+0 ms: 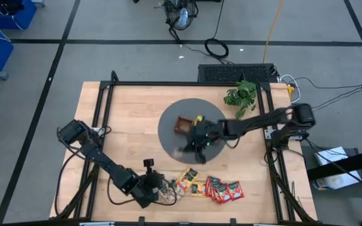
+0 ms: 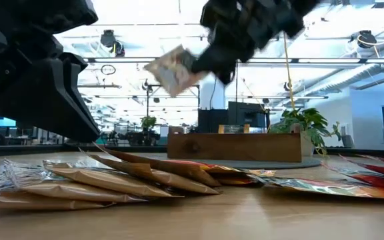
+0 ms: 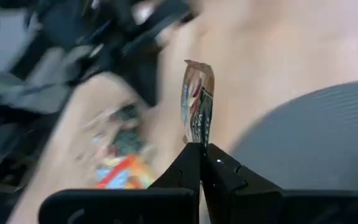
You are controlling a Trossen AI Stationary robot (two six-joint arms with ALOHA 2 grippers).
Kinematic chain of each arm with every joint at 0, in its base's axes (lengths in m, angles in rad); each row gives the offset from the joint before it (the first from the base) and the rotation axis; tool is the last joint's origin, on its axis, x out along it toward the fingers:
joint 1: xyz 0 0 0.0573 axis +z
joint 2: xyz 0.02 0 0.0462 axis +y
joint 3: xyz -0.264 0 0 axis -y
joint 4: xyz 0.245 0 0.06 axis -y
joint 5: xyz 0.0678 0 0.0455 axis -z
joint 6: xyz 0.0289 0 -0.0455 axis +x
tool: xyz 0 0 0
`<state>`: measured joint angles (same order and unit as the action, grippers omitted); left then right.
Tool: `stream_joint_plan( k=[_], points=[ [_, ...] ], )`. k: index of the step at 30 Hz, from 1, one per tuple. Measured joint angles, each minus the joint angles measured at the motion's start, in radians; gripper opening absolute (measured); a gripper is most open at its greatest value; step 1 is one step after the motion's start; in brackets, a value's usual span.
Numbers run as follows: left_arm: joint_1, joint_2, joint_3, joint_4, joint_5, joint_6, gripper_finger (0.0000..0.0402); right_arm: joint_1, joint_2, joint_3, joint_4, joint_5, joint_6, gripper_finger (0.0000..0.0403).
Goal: Pick & Place Tea
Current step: Put the brown tea bag to the left section into the wooden organizer
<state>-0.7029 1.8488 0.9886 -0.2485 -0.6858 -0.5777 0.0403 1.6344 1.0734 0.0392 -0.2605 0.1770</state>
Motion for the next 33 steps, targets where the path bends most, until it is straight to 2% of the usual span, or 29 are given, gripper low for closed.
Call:
stream_joint_plan(
  k=[4,7,9,11,15,21,33],
  points=[
    [0.002,0.000,0.000,-0.017,-0.006,-0.001,0.0035,-0.026,-0.058,0.191,-0.367,0.225,-0.105,0.0000],
    [0.002,0.000,0.001,-0.020,-0.007,-0.001,0.0035,-0.051,-0.024,0.356,-0.614,0.397,-0.145,0.0000],
    [0.002,-0.001,0.001,-0.025,-0.008,-0.001,0.0035,-0.082,0.023,0.443,-0.729,0.453,-0.174,0.0000],
    [0.002,-0.001,0.001,-0.033,-0.011,-0.006,0.0035,-0.119,0.071,0.492,-0.780,0.440,-0.213,0.0000],
    [0.002,-0.001,0.002,-0.050,-0.012,-0.024,0.0035,-0.176,0.162,0.505,-0.791,0.335,-0.268,0.0000],
    [0.000,-0.002,0.002,-0.070,-0.012,-0.038,0.0035,-0.211,0.271,0.505,-0.798,0.339,-0.316,0.0000],
    [0.002,-0.002,0.002,-0.067,-0.015,-0.041,0.0035,-0.219,0.295,0.505,-0.800,0.337,-0.332,0.0000]
  ],
)
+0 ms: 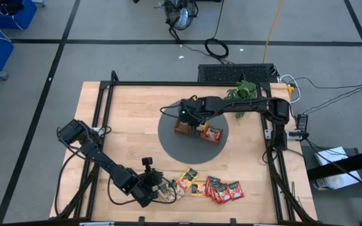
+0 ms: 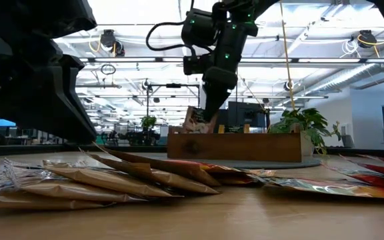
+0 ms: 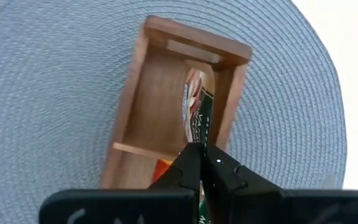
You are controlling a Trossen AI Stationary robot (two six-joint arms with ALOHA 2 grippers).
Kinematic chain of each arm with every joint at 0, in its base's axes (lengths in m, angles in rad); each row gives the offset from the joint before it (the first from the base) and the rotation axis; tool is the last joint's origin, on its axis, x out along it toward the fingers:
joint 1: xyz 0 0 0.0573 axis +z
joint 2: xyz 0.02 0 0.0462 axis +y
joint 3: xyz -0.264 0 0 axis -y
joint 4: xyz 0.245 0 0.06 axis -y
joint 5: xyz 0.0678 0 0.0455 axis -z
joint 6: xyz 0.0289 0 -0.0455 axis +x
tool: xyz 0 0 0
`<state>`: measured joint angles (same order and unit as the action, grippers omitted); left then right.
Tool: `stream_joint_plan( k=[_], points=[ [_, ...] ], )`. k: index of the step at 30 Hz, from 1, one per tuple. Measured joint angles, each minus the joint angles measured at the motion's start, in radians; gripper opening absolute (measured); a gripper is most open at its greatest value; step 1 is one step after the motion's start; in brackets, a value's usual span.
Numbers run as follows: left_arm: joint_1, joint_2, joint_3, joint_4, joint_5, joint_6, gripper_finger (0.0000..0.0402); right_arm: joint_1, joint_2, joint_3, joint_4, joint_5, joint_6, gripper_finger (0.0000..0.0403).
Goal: Pick & Place Tea
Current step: Put the brown tea bag to the left section into the wooden organizer, then put the red tea bag to the right section into the wooden organizer
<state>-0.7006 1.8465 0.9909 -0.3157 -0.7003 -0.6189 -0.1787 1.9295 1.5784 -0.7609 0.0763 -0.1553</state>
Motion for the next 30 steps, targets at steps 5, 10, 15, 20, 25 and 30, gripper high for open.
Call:
stream_joint_plan(
  k=[5,10,15,20,25,30],
  points=[
    [0.000,0.000,0.000,0.009,0.000,0.000,0.0035,0.002,0.000,0.000,-0.004,-0.004,0.004,0.0021],
    [0.000,0.000,0.000,0.009,0.000,0.005,0.0035,0.001,0.000,0.000,0.021,-0.002,0.057,0.0065],
    [0.000,0.000,0.000,0.007,-0.001,0.015,0.0035,0.002,-0.005,0.000,0.062,-0.001,0.072,0.0104],
    [0.000,0.000,0.000,0.002,-0.031,0.047,0.0035,0.002,-0.035,0.000,0.051,0.001,0.083,0.0122],
    [0.010,-0.001,0.000,-0.008,-0.051,0.121,0.0035,0.017,-0.105,-0.001,-0.022,0.008,0.143,0.0124],
    [0.054,-0.020,0.001,-0.095,-0.169,0.129,0.0035,0.126,-0.236,-0.122,0.003,0.130,0.172,0.0110]
  ],
)
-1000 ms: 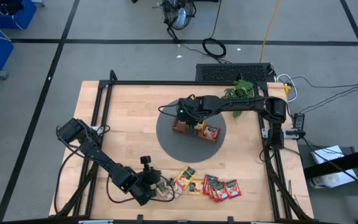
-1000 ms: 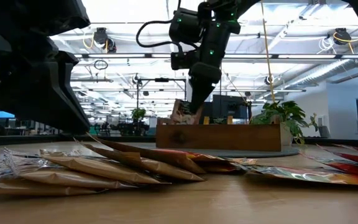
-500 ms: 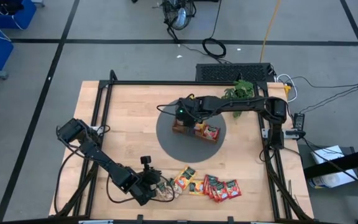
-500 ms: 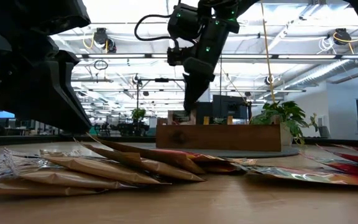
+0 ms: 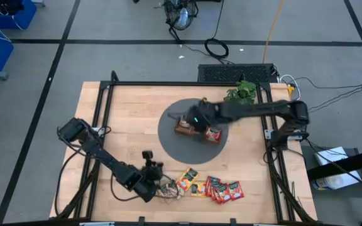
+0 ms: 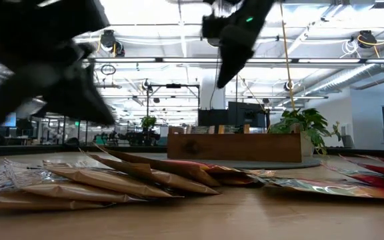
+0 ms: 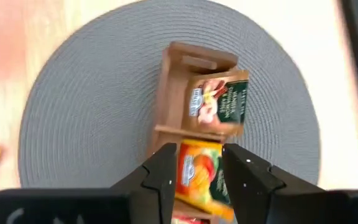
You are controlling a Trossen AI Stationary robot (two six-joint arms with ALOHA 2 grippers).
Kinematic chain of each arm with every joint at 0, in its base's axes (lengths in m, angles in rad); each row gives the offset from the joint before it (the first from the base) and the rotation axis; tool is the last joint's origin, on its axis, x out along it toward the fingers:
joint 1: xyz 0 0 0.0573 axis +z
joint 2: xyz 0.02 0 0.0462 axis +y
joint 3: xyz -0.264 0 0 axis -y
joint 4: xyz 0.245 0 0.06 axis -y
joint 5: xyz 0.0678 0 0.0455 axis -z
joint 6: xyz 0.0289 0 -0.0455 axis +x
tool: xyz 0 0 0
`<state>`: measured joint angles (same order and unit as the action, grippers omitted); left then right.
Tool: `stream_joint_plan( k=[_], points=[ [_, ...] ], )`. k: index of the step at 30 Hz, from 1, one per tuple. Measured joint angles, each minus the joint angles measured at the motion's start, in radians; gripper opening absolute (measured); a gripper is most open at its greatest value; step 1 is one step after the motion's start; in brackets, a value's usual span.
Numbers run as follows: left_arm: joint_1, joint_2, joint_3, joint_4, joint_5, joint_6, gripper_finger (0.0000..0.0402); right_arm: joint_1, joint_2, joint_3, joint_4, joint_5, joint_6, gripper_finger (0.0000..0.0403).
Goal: Pick & Place Tea
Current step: Put the red tea bag to the right section into the wooden organizer
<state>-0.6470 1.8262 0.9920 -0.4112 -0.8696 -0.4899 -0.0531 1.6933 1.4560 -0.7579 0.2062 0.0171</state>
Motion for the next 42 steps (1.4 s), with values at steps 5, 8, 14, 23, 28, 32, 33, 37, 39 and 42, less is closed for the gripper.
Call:
stream_joint_plan(
  k=[5,8,14,23,28,32,33,37,39,42],
  points=[
    [0.084,-0.104,0.000,-0.290,-0.311,-0.164,0.0035,0.159,-0.167,-0.278,0.173,0.194,0.056,0.0089],
    [0.172,-0.183,-0.005,-0.435,-0.373,-0.338,0.0035,0.241,-0.260,-0.471,0.335,0.273,0.125,0.0069],
    [0.378,-0.233,-0.123,-0.177,-0.224,-0.119,0.0035,0.331,-0.343,-0.779,0.758,0.286,0.143,0.0015],
    [0.621,-0.222,-0.237,0.387,0.162,0.350,0.0007,0.381,-0.348,-0.944,0.915,0.294,0.233,0.0001],
    [0.691,-0.222,-0.240,0.392,0.187,0.338,0.0015,0.383,-0.347,-0.973,0.919,0.319,0.284,0.0001],
    [0.724,-0.220,-0.240,0.396,0.282,0.330,0.0006,0.382,-0.347,-0.992,0.919,0.321,0.323,0.0001],
    [0.724,-0.220,-0.240,0.410,0.307,0.330,0.0004,0.382,-0.347,-0.995,0.920,0.322,0.330,0.0000],
    [0.723,-0.173,-0.239,0.463,0.328,0.371,0.0014,0.382,-0.347,-1.008,0.934,0.323,0.351,0.0000],
    [0.724,-0.140,-0.239,0.495,0.335,0.395,0.0017,0.382,-0.347,-1.014,0.942,0.322,0.361,0.0000],
    [0.723,-0.100,-0.239,0.536,0.349,0.414,0.0012,0.382,-0.347,-1.027,0.958,0.322,0.364,0.0000]
  ],
)
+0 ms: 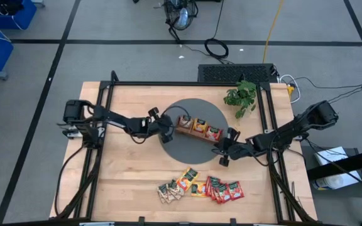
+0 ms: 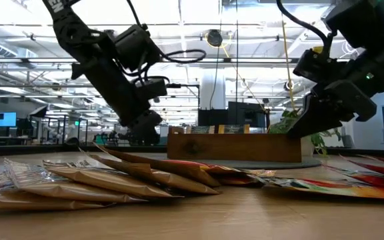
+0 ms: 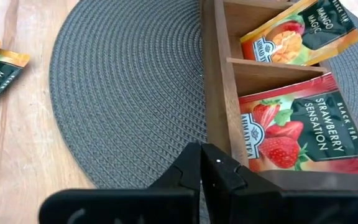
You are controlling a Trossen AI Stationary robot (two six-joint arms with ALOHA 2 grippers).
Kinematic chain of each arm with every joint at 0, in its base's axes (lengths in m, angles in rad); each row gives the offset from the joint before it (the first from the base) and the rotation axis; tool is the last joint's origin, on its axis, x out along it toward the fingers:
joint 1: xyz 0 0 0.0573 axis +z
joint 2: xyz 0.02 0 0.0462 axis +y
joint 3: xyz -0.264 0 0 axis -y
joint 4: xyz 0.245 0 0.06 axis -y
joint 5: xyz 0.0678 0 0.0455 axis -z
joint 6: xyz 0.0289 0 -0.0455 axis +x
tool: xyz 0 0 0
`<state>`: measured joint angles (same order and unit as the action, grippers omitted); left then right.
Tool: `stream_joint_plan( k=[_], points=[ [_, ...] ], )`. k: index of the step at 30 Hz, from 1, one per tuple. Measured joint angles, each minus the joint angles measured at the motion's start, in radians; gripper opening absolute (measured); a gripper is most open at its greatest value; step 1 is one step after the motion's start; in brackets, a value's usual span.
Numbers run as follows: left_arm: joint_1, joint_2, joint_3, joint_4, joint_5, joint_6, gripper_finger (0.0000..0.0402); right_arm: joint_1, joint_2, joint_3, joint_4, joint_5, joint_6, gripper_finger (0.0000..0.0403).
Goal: Pick & Place Tea
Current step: Put the red tea bag to the right section into the wooden organizer
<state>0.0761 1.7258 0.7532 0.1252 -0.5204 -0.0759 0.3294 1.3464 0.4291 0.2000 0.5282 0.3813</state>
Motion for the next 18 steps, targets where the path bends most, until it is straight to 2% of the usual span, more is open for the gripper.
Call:
stream_joint_plan(
  k=[6,11,18],
  points=[
    [-0.002,0.016,0.008,0.015,0.083,0.014,0.0011,-0.004,0.000,-0.032,0.015,0.031,0.004,0.0000],
    [-0.024,0.016,0.009,0.034,0.105,0.017,0.0022,-0.030,0.000,-0.050,0.014,0.048,0.022,0.0000],
    [-0.047,0.016,0.010,0.060,0.131,0.018,0.0005,-0.062,0.000,-0.054,0.013,0.049,0.022,0.0000]
  ],
)
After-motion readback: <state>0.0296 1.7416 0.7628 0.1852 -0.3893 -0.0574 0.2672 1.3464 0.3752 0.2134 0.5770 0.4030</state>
